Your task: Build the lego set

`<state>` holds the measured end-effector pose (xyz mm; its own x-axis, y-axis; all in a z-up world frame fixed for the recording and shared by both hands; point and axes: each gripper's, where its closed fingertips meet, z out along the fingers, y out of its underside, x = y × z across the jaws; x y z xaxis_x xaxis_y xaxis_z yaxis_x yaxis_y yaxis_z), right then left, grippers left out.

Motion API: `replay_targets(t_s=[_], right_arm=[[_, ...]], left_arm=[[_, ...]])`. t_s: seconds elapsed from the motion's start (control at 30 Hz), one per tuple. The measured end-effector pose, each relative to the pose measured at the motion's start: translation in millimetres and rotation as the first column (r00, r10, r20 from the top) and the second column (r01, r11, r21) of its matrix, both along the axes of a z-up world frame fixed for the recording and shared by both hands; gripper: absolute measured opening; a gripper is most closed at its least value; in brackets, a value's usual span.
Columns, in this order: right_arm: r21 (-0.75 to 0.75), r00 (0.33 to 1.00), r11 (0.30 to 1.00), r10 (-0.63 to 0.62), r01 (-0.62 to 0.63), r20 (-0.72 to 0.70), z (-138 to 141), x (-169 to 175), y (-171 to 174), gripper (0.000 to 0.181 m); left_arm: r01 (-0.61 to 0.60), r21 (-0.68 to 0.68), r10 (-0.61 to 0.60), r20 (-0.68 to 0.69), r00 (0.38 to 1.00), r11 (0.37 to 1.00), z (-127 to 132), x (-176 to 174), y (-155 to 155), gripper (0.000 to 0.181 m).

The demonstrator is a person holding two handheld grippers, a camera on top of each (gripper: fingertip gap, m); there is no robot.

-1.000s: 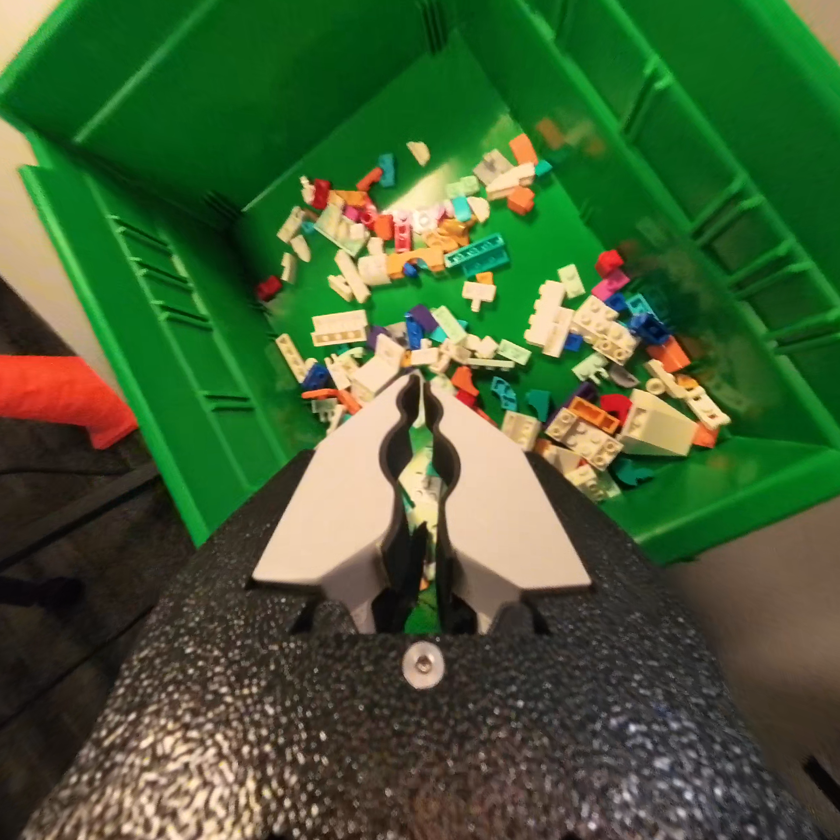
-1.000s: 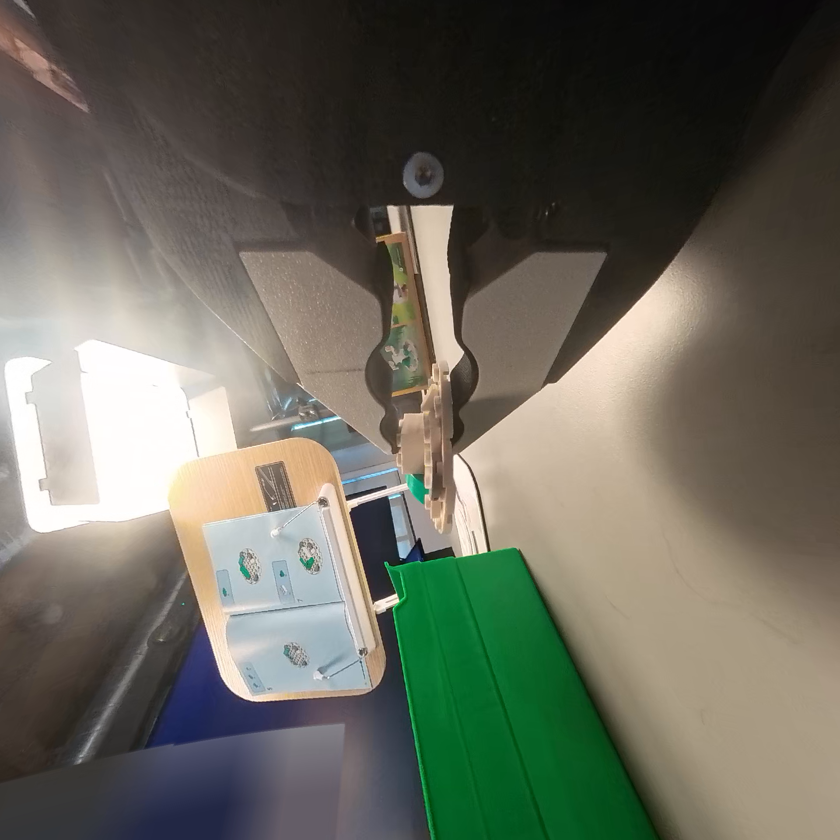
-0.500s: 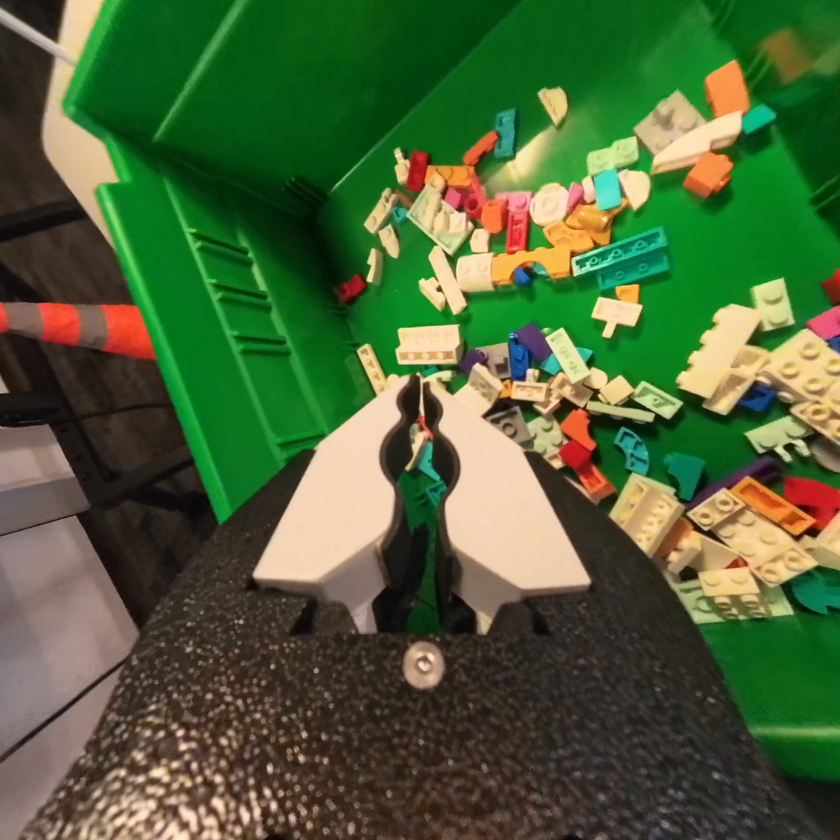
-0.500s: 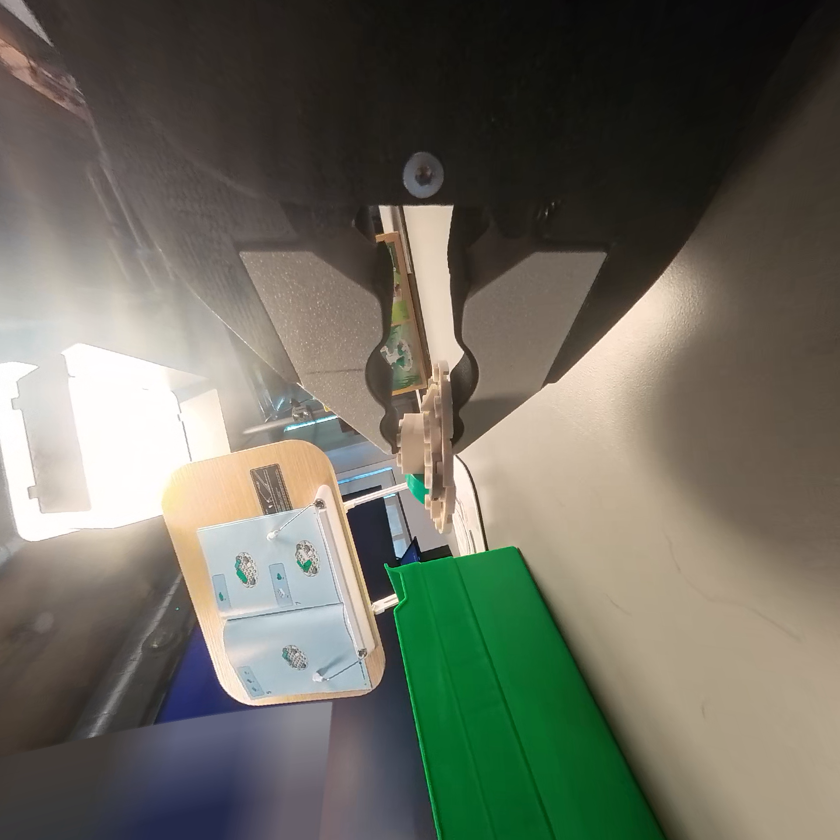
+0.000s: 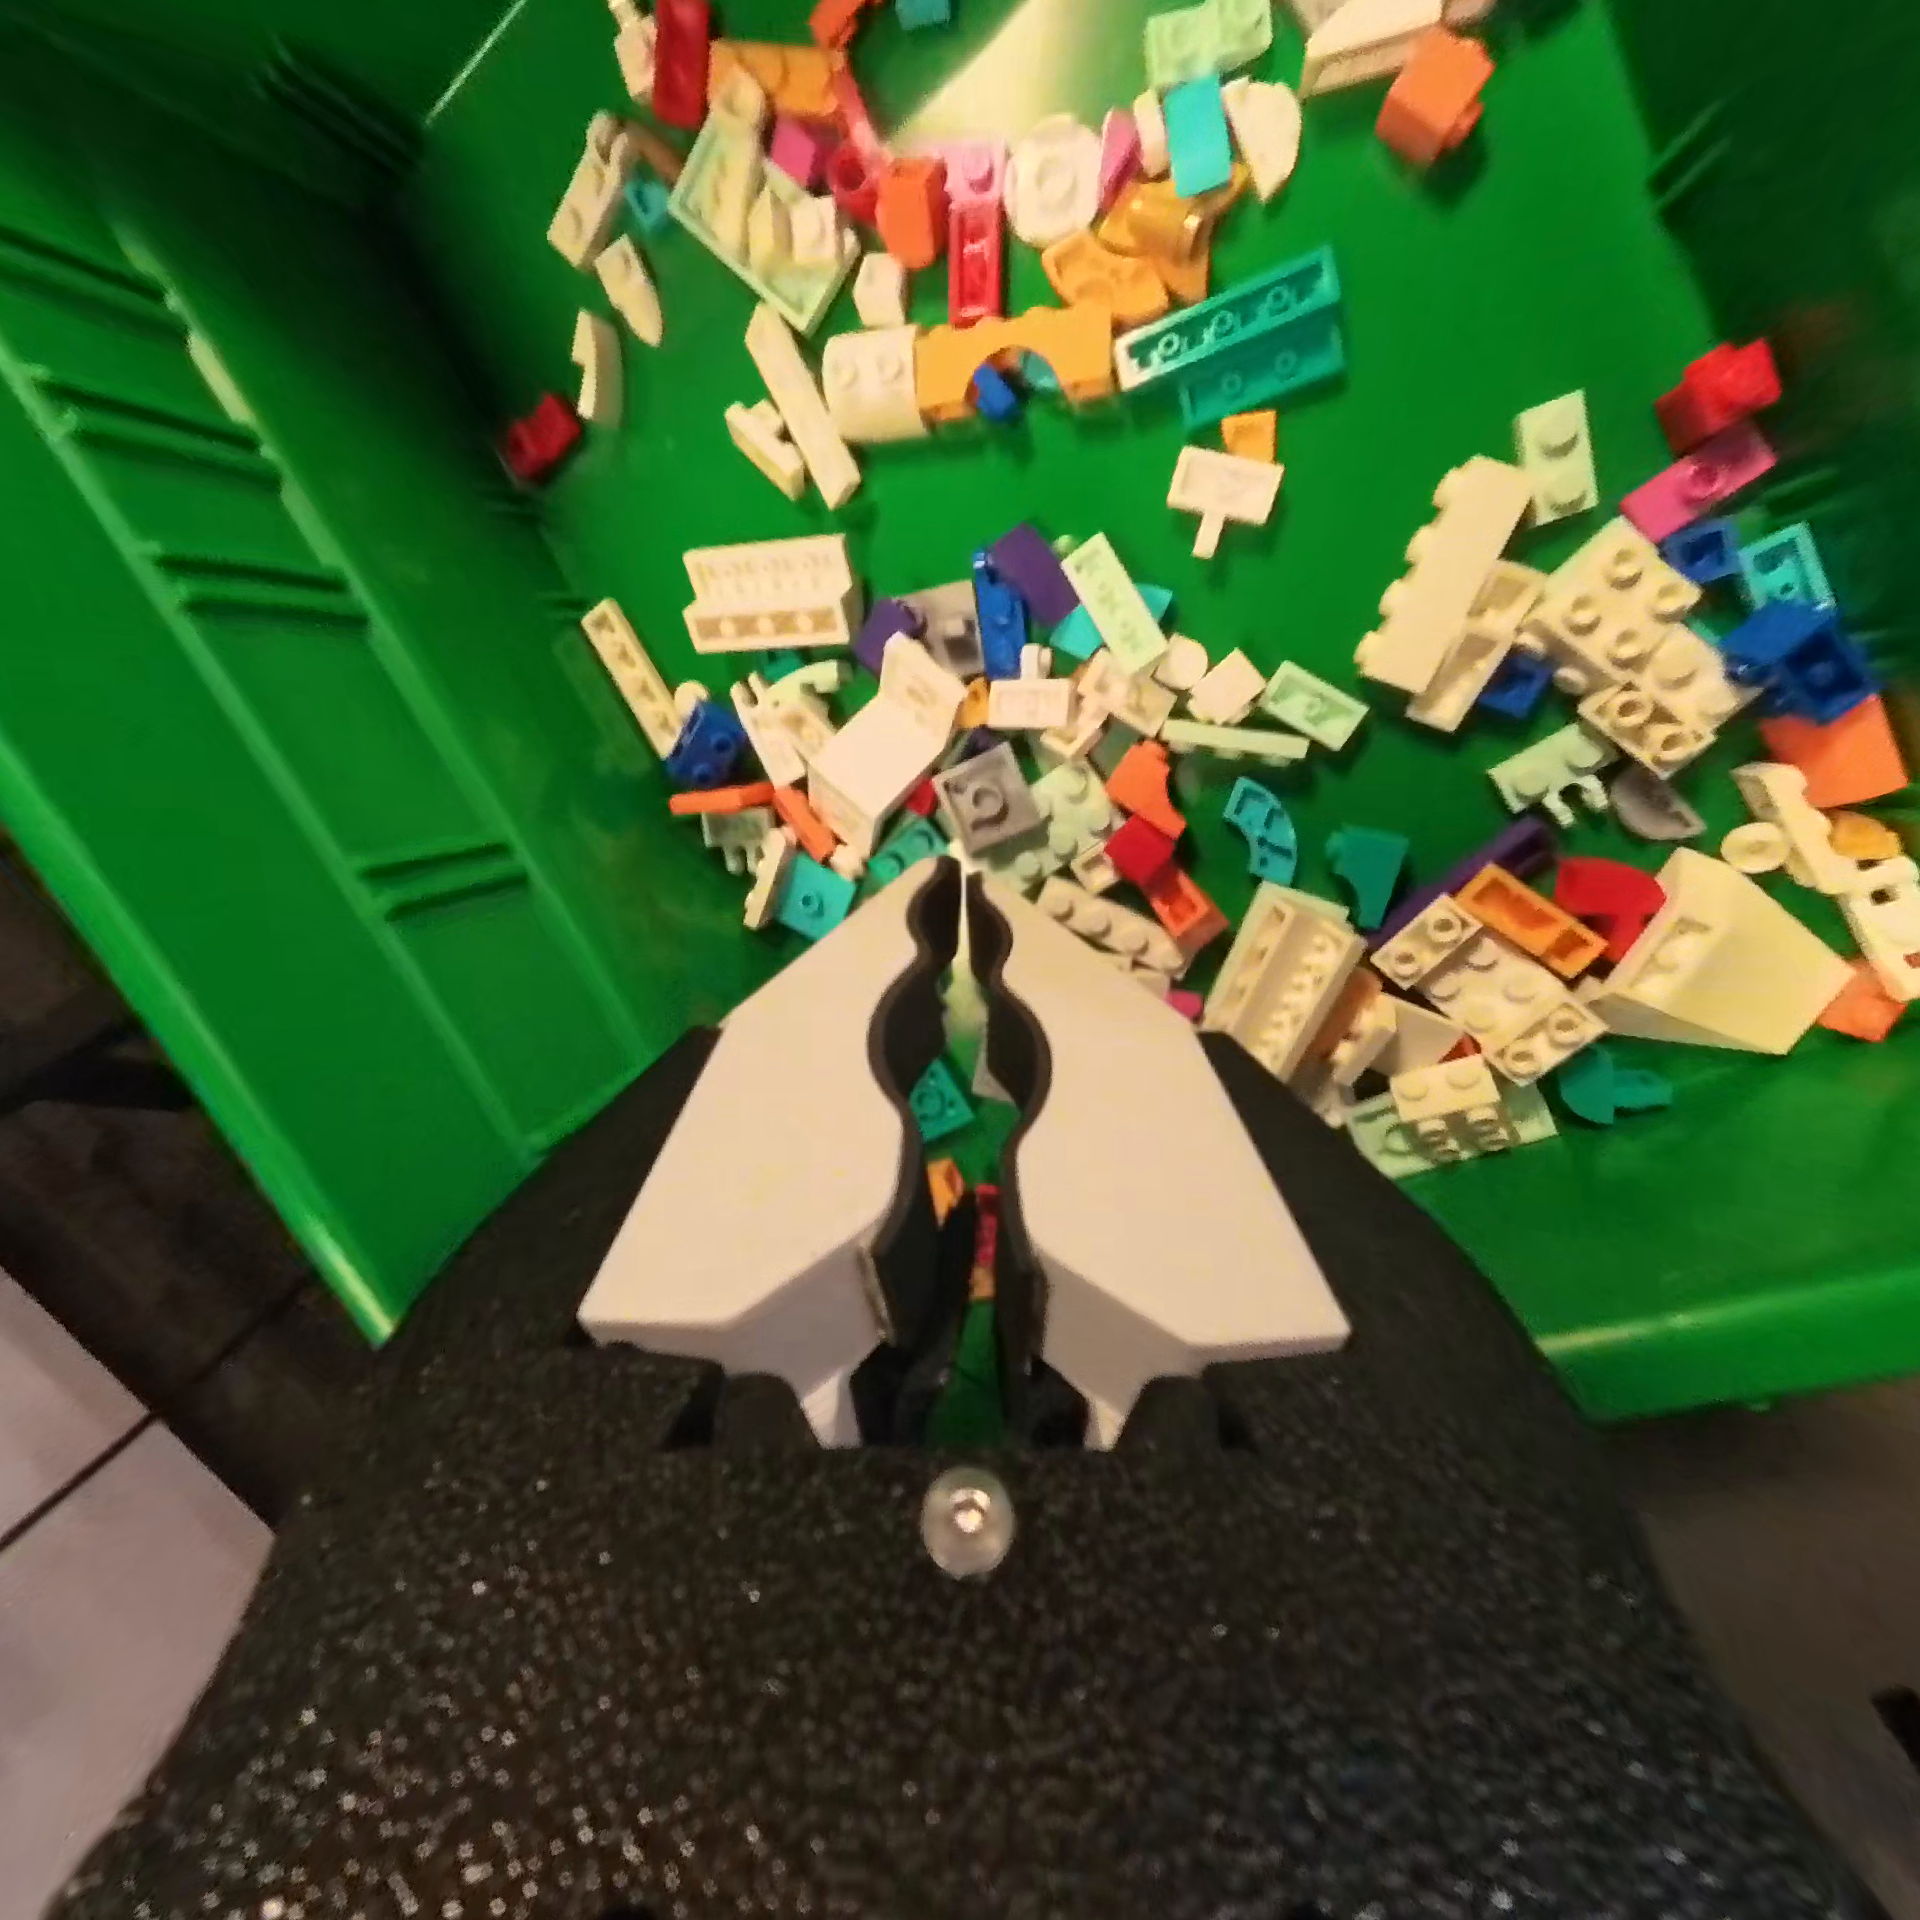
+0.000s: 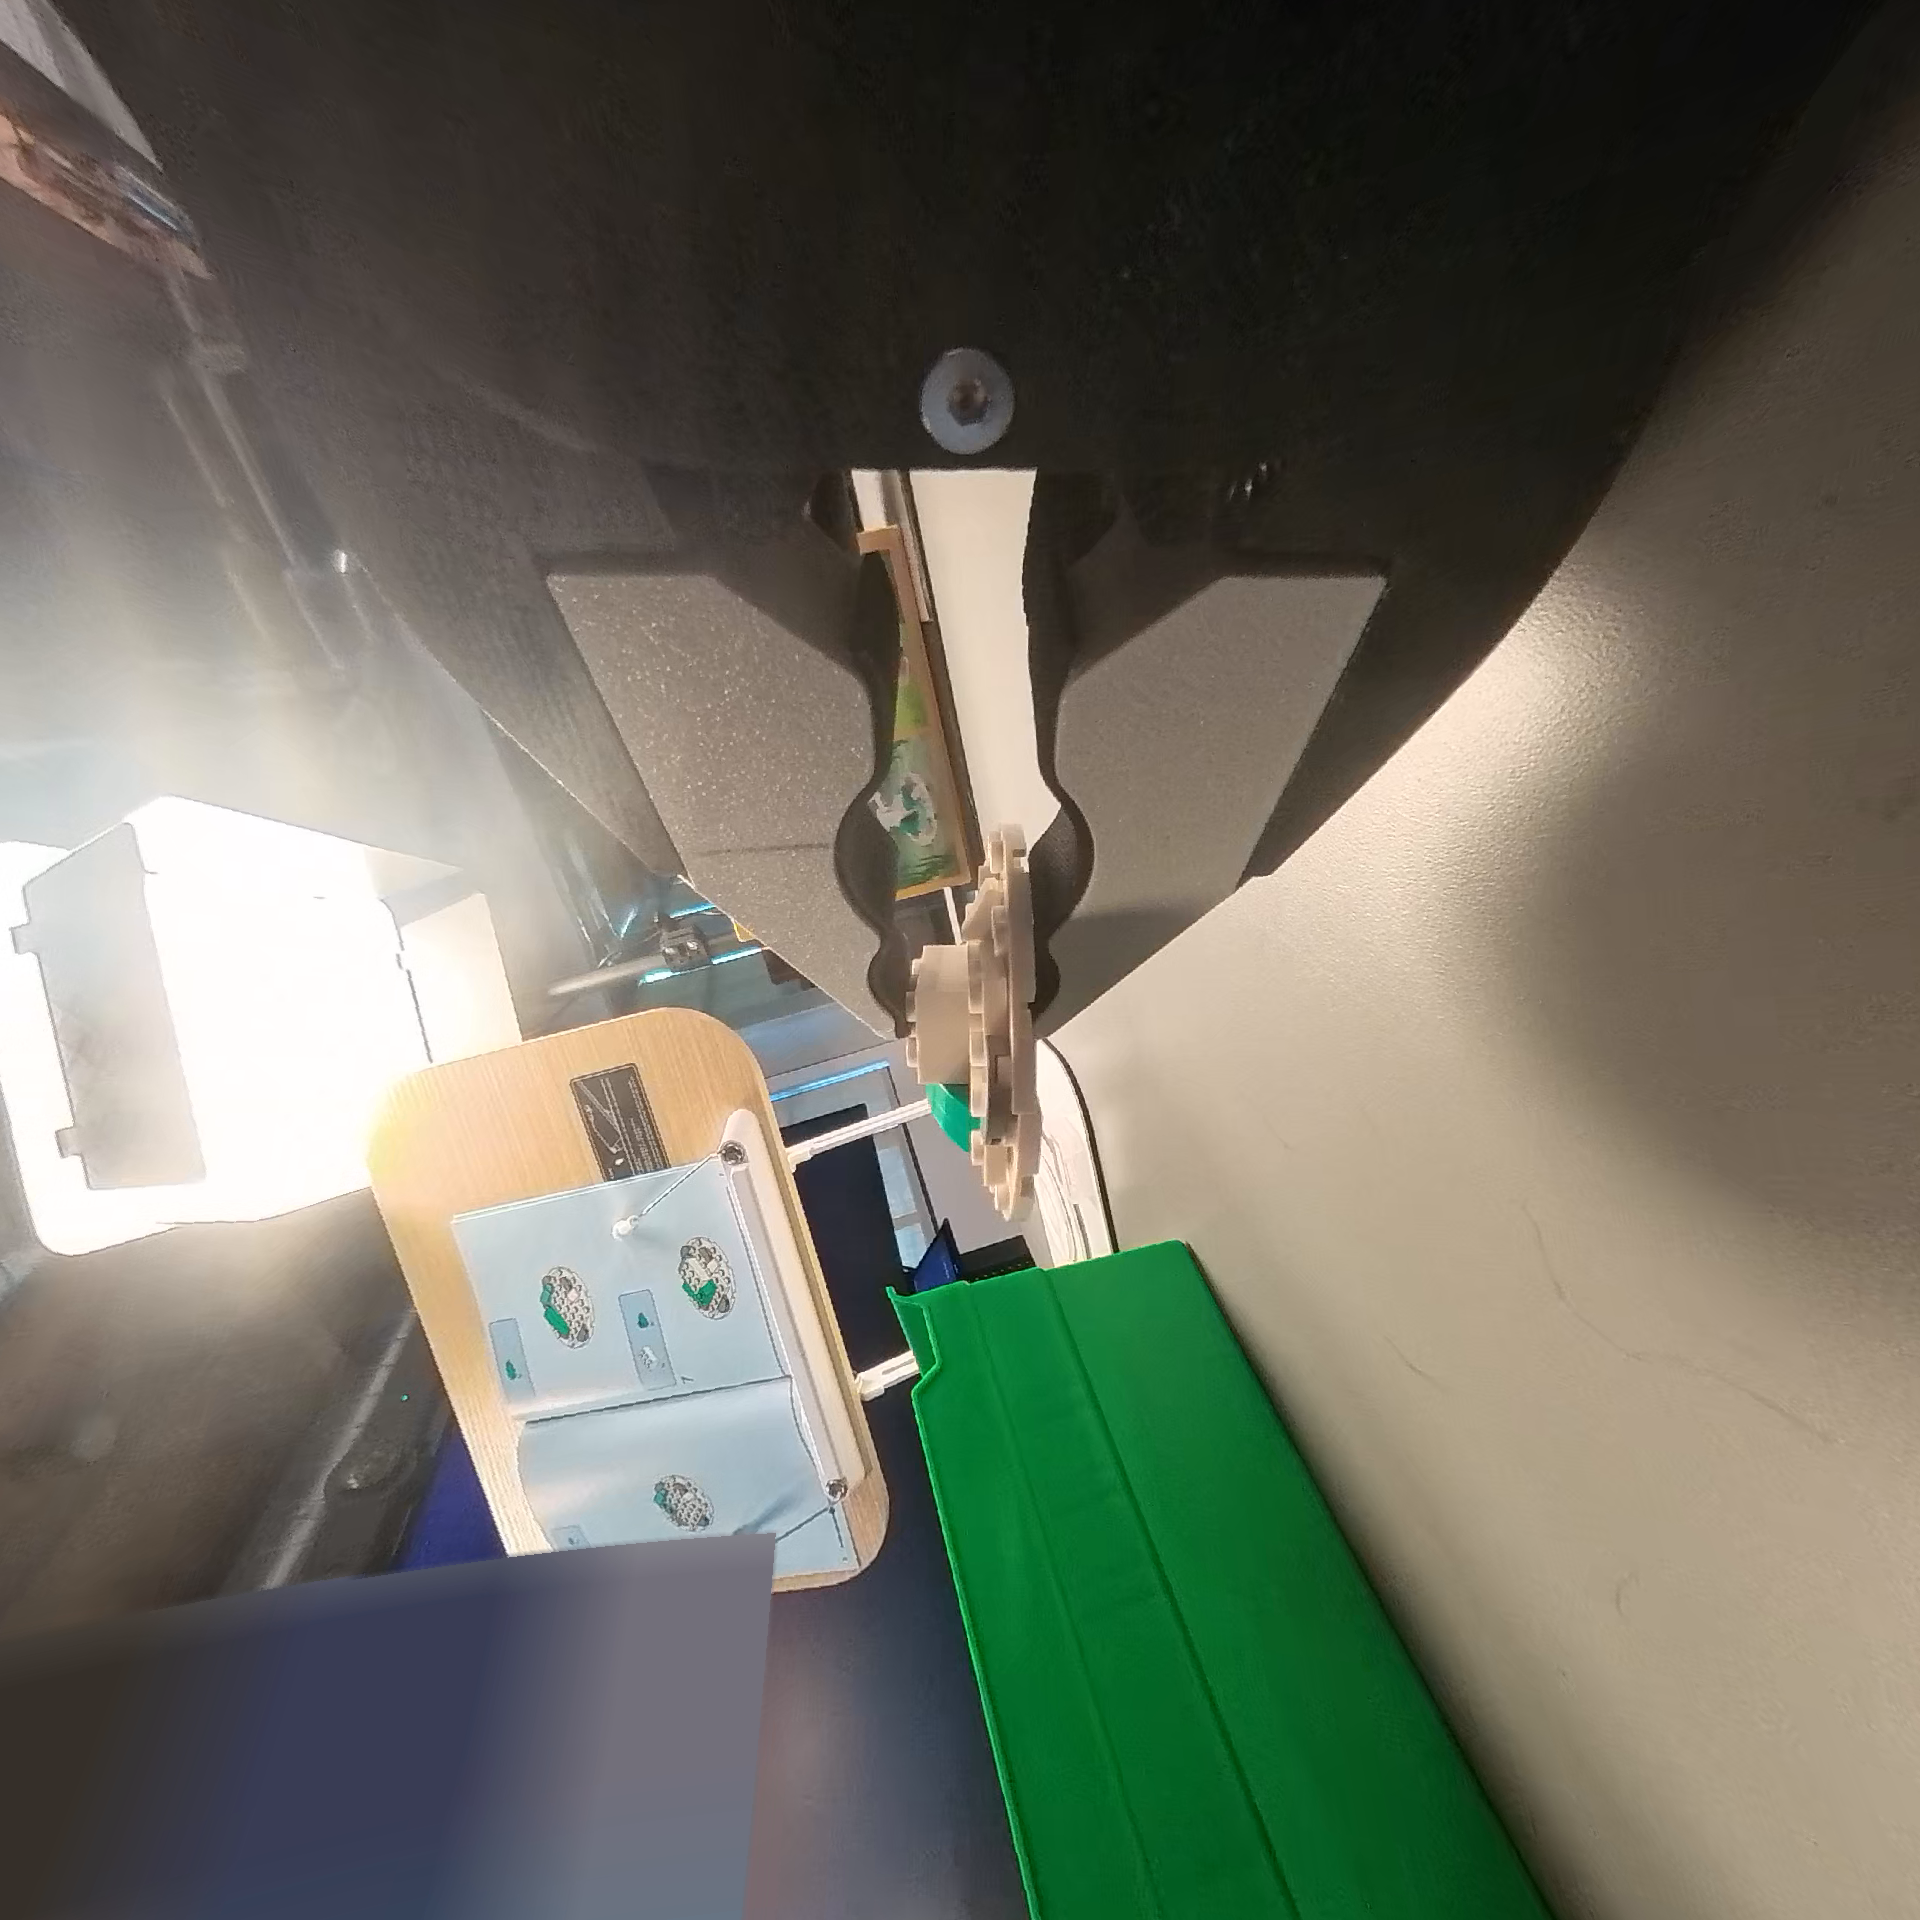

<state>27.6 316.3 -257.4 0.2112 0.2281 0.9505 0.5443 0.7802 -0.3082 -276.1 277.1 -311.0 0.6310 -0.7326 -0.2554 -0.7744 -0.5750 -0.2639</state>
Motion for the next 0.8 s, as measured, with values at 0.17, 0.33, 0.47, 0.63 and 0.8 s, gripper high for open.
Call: replay_targets(t_s=[0.17,0.33,0.47,0.63,0.8], right_arm=[[-0.002,1.000,1.000,-0.001,0.001,0.001,-0.3,0.1,0.7,0.018],[-0.007,1.000,1.000,-0.002,0.002,0.002,-0.9,-0.6,2.5,0.018],[-0.011,1.000,1.000,-0.003,0.003,0.005,-2.0,-1.1,3.2,0.018],[-0.010,1.000,1.000,-0.003,0.003,0.005,-0.9,-1.1,5.4,0.018],[-0.013,1.000,1.000,-0.001,0.001,0.006,-1.6,-1.2,3.3,0.018]], left_arm=[[-0.091,-0.025,0.090,-0.035,0.995,0.996,6.0,-17.8,-14.8,0.000],[-0.152,-0.085,0.143,-0.104,0.984,0.985,9.1,-34.0,-31.4,0.000],[-0.175,-0.110,0.165,-0.096,0.982,0.978,13.2,-39.8,-34.8,0.000],[-0.147,-0.161,0.131,-0.107,0.986,0.976,6.2,-35.5,-41.7,0.000],[-0.152,-0.182,0.121,-0.172,0.978,0.971,6.4,-43.7,-47.2,0.000]])
